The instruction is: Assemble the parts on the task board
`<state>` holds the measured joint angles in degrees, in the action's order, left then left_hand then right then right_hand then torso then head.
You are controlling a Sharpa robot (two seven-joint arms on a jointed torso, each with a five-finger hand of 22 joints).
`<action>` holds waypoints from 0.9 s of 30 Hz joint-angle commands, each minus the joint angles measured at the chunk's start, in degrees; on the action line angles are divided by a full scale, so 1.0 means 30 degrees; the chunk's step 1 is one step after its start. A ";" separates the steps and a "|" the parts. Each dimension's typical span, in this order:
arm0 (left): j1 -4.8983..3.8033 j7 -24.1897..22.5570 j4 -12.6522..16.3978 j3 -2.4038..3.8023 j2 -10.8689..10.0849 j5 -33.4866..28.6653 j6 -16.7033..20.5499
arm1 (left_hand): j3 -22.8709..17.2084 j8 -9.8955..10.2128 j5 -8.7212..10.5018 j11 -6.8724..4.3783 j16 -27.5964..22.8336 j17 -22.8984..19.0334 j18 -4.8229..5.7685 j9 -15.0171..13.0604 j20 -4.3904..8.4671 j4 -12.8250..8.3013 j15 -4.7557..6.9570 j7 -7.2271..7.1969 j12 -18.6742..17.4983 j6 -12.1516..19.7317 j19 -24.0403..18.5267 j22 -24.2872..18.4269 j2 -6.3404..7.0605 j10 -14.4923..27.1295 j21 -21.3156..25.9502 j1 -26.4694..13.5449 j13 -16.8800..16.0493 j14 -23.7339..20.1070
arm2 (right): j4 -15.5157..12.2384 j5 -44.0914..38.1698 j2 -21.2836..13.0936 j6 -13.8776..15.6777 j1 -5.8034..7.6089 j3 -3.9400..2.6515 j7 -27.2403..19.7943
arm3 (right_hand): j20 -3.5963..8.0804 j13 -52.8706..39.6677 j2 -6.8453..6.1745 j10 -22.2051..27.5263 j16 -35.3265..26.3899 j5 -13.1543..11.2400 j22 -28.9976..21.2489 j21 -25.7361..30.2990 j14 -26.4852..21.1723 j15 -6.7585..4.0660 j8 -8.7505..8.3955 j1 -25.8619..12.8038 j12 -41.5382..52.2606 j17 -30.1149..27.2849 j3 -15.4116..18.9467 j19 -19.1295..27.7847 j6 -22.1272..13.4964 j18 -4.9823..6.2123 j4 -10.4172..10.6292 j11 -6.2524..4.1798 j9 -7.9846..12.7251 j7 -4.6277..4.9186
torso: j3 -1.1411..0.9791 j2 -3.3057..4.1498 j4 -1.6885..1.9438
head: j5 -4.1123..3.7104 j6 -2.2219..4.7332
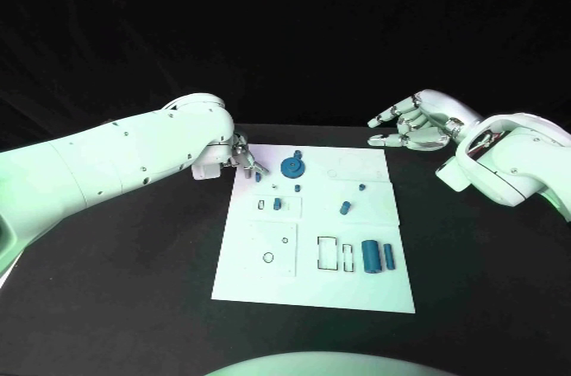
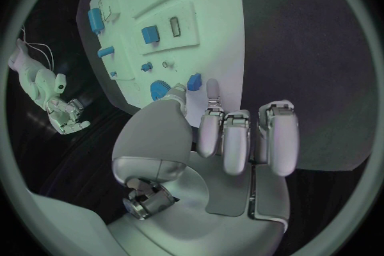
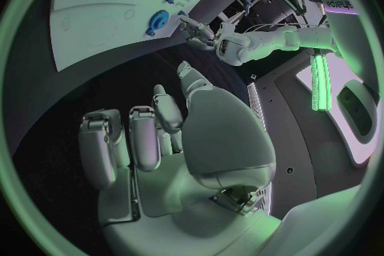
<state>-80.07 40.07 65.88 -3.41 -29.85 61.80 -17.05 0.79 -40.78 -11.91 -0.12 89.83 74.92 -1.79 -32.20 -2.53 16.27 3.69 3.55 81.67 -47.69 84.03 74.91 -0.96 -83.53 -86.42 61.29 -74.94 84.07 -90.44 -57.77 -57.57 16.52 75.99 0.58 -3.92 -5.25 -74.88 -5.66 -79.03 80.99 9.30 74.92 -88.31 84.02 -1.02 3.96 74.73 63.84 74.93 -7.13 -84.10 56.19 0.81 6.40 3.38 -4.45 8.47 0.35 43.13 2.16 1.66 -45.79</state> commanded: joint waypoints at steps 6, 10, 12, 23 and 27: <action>0.0007 0.0742 -0.0018 -0.0002 0.0098 -0.0273 -0.0143 | 0.0003 -0.0239 -0.0089 -0.0163 0.0058 0.5027 0.0104 -0.0152 0.0137 -0.0178 0.0152 -0.0037 0.0045 0.0265 0.1132 0.2818 -0.0157 0.0009 0.0017 0.0601 -0.1729 0.1975 | 0.0008 -0.0016 0.0046 -0.0275 -0.0011 -0.0001 -0.0112 | -0.0096 0.0019 0.0094 0.0173 -0.0103 0.0087 0.3579 0.0099 0.1081 0.0061 0.0012 0.0134 -0.0112 0.0960 0.0051 -0.0893 0.0014 0.0105 -0.0014 -0.0009 -0.0028 -0.0022 | 0.0014 0.0007 0.0007 | -0.0018 -0.0048; 0.0007 0.0729 -0.0014 -0.0009 0.0106 -0.0350 -0.0246 | 0.0003 -0.0239 -0.0089 -0.0163 0.0058 0.5027 0.0104 -0.0152 0.0137 -0.0178 0.0152 -0.0037 0.0045 0.0265 0.1132 0.2818 -0.0157 0.0009 0.0017 0.0601 -0.1729 0.1975 | 0.0014 -0.0015 0.0057 -0.0284 -0.0011 -0.0001 -0.0113 | -0.0096 0.0021 0.0104 0.0173 -0.0104 0.0091 0.3578 0.0100 0.1082 0.0061 0.0011 0.0139 -0.0112 0.0962 0.0058 -0.0893 0.0013 0.0105 -0.0012 -0.0008 -0.0028 -0.0021 | 0.0013 -0.0002 0.0015 | -0.0011 -0.0059; 0.0007 0.0724 -0.0008 -0.0015 0.0111 -0.0385 -0.0289 | 0.0001 -0.0242 -0.0088 -0.0163 0.0058 0.5027 0.0105 -0.0155 0.0137 -0.0179 0.0152 -0.0037 0.0042 0.0268 0.1133 0.2821 -0.0161 0.0011 0.0016 0.0610 -0.1726 0.1975 | 0.0017 -0.0015 0.0067 -0.0289 -0.0011 -0.0001 -0.0115 | -0.0095 0.0030 0.0138 0.0172 -0.0107 0.0102 0.3577 0.0103 0.1084 0.0062 0.0009 0.0155 -0.0111 0.0969 0.0084 -0.0892 0.0008 0.0105 -0.0007 -0.0006 -0.0029 -0.0019 | 0.0012 -0.0003 0.0008 | -0.0010 -0.0068; 0.0007 0.0684 -0.0019 -0.0031 0.0143 -0.0457 -0.0355 | -0.0069 -0.0307 -0.0080 -0.0169 0.0058 0.5027 0.0103 -0.0217 0.0147 -0.0217 0.0161 -0.0046 0.0040 0.0327 0.1130 0.2816 -0.0311 0.0012 0.0023 0.0835 -0.1720 0.1975 | 0.0042 0.0010 0.0124 -0.0309 -0.0011 -0.0001 -0.0135 | -0.0095 0.0030 0.0138 0.0172 -0.0107 0.0102 0.3577 0.0103 0.1084 0.0062 0.0009 0.0155 -0.0111 0.0969 0.0084 -0.0892 0.0008 0.0105 -0.0007 -0.0006 -0.0029 -0.0019 | 0.0010 0.0003 0.0001 | 0.0001 -0.0095; 0.0007 0.0658 -0.0039 -0.0034 0.0162 -0.0644 -0.0269 | -0.0428 -0.0388 0.0039 -0.0187 0.0058 0.5027 0.0098 -0.0303 0.0163 -0.0369 0.0177 -0.0060 0.0038 0.0437 0.1119 0.2795 -0.0717 0.0012 0.0041 0.1384 -0.1713 0.1975 | 0.0045 0.0023 0.0131 -0.0316 -0.0011 -0.0001 -0.0141 | -0.0095 0.0030 0.0138 0.0172 -0.0107 0.0102 0.3577 0.0103 0.1084 0.0062 0.0009 0.0155 -0.0111 0.0969 0.0084 -0.0892 0.0008 0.0105 -0.0007 -0.0006 -0.0029 -0.0019 | 0.0013 0.0010 0.0004 | -0.0006 -0.0113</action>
<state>-80.05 40.08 65.79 -3.52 -29.56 60.72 -17.24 -0.17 -41.66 -11.91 -0.23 89.82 74.91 -1.79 -33.08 -2.54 15.03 3.82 3.37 81.67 -46.66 84.03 74.91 -3.10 -83.42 -86.42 65.10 -74.94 83.94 -90.30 -57.68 -57.25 16.34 75.99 0.58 -3.92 -5.25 -74.88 -5.35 -79.03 80.99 9.30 74.90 -88.31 84.02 -1.02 3.96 75.03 63.84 74.91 -7.13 -84.10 56.20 0.81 6.40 3.39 -4.45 8.47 0.40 43.14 2.17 1.67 -46.09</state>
